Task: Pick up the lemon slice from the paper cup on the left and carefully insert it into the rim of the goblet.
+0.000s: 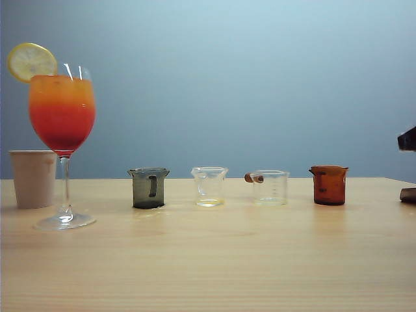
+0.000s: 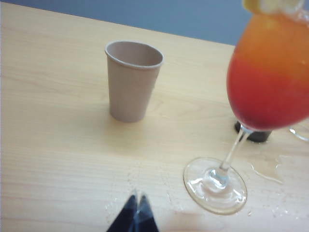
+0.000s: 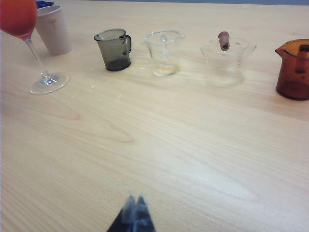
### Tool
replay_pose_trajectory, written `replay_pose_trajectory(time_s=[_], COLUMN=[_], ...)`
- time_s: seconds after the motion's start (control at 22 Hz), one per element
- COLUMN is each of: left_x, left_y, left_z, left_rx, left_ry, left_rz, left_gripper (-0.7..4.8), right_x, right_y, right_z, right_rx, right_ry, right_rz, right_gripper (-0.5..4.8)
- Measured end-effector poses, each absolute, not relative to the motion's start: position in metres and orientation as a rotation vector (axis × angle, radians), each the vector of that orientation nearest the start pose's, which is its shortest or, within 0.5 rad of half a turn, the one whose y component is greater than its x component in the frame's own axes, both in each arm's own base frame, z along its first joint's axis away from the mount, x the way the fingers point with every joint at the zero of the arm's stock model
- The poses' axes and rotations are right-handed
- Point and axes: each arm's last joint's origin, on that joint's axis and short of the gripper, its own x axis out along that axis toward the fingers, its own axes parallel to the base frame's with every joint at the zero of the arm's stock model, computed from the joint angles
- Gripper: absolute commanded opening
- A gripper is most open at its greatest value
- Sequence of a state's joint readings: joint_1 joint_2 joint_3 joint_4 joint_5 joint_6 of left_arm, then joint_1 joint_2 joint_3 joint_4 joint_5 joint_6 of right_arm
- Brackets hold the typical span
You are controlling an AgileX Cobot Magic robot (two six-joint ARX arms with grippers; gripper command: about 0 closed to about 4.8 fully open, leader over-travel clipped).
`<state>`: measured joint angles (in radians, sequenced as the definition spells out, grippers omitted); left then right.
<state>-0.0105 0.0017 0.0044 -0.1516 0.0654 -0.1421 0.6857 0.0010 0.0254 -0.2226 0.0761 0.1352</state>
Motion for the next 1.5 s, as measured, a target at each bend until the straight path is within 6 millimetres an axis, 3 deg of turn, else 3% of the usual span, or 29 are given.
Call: replay_pose_trajectory(time_s=[0.86,1.14,1.5], left_x=[0.096,0.096,0.096], left_y=[-0.003,-0.003,-0.003], left_z=[0.150,0.150,0.150], left_rx=[-0.135,-0.135,-0.135], left_ry=[0.161,0.161,0.162], left_rz=[-0.063,-0.063,-0.063], left_gripper=[-0.04,-0.04,-0.04], right_x=[0.077,0.091,0.095], right_y=[0.055,0.026,-0.009], right_z=[0.151,0.150,0.149], right_rx=[0.061,0.098,0.135], right_ry=[0.227,0.207,0.161], right_rz=[0.557,0.219,-0.153], right_gripper=[0.00,0.00,0.00])
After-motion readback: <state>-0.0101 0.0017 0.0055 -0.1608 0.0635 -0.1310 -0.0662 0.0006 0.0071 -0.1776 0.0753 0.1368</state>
